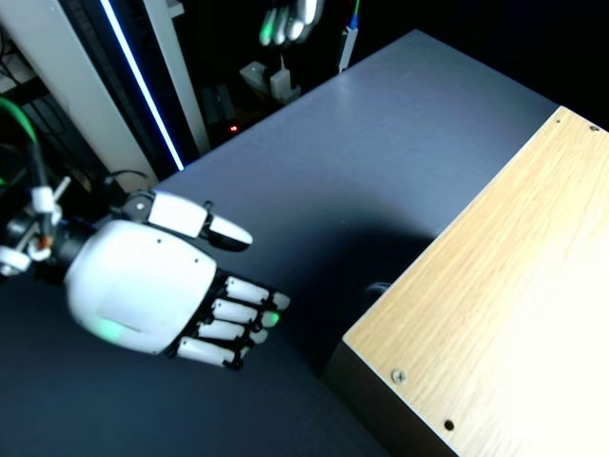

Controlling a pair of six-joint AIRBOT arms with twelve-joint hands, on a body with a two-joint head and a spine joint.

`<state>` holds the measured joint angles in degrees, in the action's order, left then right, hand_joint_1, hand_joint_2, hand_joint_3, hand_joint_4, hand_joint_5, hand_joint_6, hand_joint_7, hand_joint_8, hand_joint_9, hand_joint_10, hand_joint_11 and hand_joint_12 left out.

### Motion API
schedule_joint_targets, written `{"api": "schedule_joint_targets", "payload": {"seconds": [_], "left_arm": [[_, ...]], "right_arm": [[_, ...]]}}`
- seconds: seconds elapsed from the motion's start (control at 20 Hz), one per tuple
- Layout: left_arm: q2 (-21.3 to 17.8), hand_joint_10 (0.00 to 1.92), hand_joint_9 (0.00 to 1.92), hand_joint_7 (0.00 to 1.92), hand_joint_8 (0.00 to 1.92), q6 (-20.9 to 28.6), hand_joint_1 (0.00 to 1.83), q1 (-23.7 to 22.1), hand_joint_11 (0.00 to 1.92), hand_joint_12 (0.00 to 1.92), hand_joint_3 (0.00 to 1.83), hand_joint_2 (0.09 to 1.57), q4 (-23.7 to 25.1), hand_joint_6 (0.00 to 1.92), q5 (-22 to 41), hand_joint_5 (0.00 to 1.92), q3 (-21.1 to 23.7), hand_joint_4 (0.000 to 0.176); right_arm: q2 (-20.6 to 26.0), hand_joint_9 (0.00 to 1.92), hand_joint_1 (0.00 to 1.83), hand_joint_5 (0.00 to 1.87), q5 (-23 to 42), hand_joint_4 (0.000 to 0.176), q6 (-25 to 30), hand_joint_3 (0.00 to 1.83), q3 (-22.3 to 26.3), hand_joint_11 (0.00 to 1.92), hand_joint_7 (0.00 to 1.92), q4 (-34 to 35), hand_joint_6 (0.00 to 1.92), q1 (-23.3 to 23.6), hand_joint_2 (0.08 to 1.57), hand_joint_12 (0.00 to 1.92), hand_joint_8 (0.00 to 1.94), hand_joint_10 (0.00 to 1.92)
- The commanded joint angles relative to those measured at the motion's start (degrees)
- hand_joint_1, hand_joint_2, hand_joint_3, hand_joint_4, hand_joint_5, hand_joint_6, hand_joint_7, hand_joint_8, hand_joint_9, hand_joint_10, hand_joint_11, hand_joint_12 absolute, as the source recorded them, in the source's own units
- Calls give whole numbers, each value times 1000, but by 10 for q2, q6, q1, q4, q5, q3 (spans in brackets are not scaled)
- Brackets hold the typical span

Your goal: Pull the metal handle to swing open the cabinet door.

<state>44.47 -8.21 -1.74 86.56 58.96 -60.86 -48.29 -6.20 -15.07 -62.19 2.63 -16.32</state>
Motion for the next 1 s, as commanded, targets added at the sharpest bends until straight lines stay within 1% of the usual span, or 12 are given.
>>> {"api": "schedule_joint_targets", "payload": {"seconds": [0.0,0.1,0.15,0.3,0.45,0.55,0.7,0.85,0.95], "left_arm": [[-4,2,409,436,1,-5,0,-6,34,811,30,1571,-54,0,13,412,-1,0],[-4,1,409,438,2,-5,0,-6,37,812,31,1571,-54,2,13,415,-1,0],[-4,1,409,439,2,-5,0,-6,37,812,31,1571,-54,2,13,415,-1,0],[-4,0,406,436,0,-5,0,-6,37,810,30,1571,-54,1,13,414,-1,0],[-4,1,409,438,1,-5,0,-6,37,809,30,1571,-54,0,13,414,-1,0],[-4,1,409,438,1,-5,0,-6,39,810,30,1571,-54,1,13,416,-1,0],[-4,2,412,442,2,-5,0,-6,46,812,30,1571,-54,4,13,424,-1,0],[-4,2,410,437,2,-5,0,-6,42,808,30,1571,-54,2,13,415,-1,0],[-4,2,410,440,3,-5,0,-6,40,805,29,1571,-54,2,13,417,-1,0]], "right_arm": [[3,348,0,353,57,0,7,66,-5,0,365,4,0,2,1571,875,0,0],[-2,347,0,353,68,0,13,66,-11,0,363,4,0,-5,1571,875,0,0],[-5,342,0,348,87,0,42,66,-16,0,358,4,0,-16,1571,875,0,0],[-13,348,0,353,117,0,94,64,-25,0,363,5,2,-28,1571,875,2,3],[-19,353,0,359,118,0,94,65,-32,0,368,32,3,-29,1571,893,3,3],[-23,348,0,352,128,0,94,65,-35,0,364,63,0,-29,1571,893,1,1],[-30,352,0,356,156,0,94,62,-39,0,368,97,2,-41,1571,890,2,2],[-38,353,0,359,195,0,94,56,-44,0,369,150,3,-55,1571,892,2,2],[-41,353,0,359,204,0,94,55,-48,0,369,171,3,-57,1571,890,2,2]]}}
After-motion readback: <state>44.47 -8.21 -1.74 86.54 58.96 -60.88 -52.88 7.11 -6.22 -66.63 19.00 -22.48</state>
